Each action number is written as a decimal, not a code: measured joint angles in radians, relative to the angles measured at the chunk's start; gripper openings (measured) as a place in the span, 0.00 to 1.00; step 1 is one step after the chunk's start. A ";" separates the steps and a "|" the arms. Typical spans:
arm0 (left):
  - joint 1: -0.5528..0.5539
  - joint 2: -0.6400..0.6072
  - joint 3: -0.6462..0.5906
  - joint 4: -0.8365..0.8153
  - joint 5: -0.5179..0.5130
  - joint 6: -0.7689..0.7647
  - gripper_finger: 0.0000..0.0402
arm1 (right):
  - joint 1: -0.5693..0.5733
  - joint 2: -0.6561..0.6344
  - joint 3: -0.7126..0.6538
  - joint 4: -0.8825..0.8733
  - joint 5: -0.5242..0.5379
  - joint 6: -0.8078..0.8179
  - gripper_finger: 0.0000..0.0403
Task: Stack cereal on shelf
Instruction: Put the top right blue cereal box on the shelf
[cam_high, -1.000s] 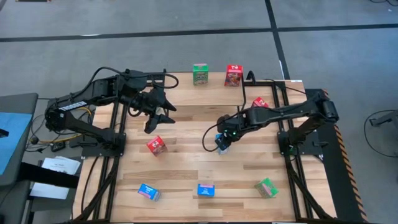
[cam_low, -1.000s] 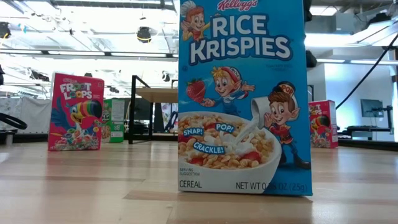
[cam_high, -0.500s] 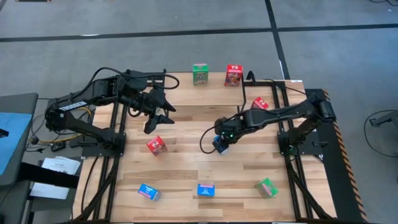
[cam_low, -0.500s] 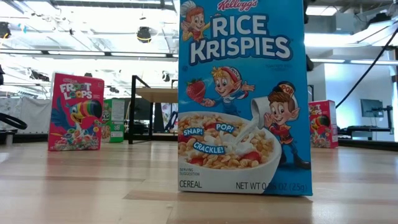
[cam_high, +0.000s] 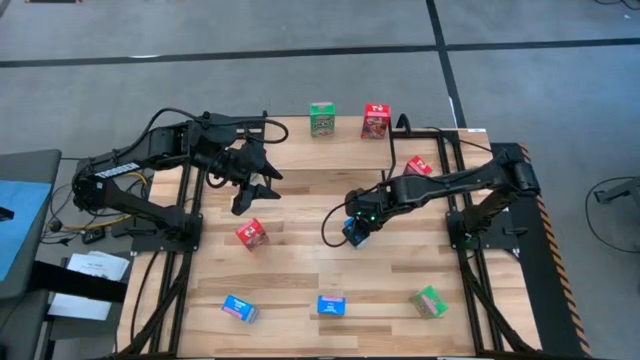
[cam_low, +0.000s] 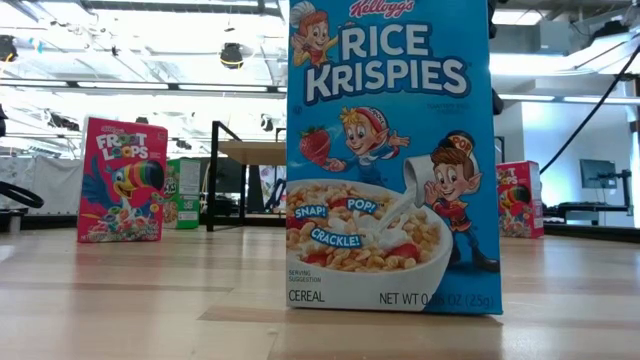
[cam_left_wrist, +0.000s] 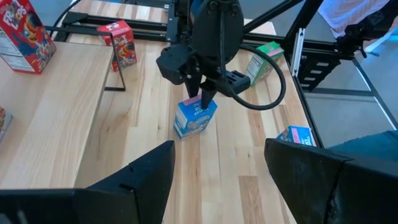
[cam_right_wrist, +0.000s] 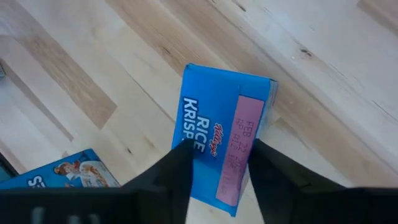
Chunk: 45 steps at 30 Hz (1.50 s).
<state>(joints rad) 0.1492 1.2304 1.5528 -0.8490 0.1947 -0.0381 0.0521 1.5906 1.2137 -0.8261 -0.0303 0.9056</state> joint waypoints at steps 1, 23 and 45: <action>0.000 0.000 0.000 0.000 0.000 0.003 0.59 | 0.000 0.000 0.000 0.001 0.000 -0.009 0.38; 0.000 0.000 0.000 0.001 -0.019 -0.004 0.59 | -0.001 -0.002 0.074 -0.017 -0.029 -0.078 0.30; -0.007 0.000 0.000 -0.072 -0.069 -0.022 0.89 | -0.001 -0.003 0.100 -0.034 -0.106 -0.198 0.29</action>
<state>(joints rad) 0.1426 1.2304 1.5528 -0.9210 0.1259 -0.0598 0.0515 1.5879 1.3140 -0.8597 -0.1362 0.7080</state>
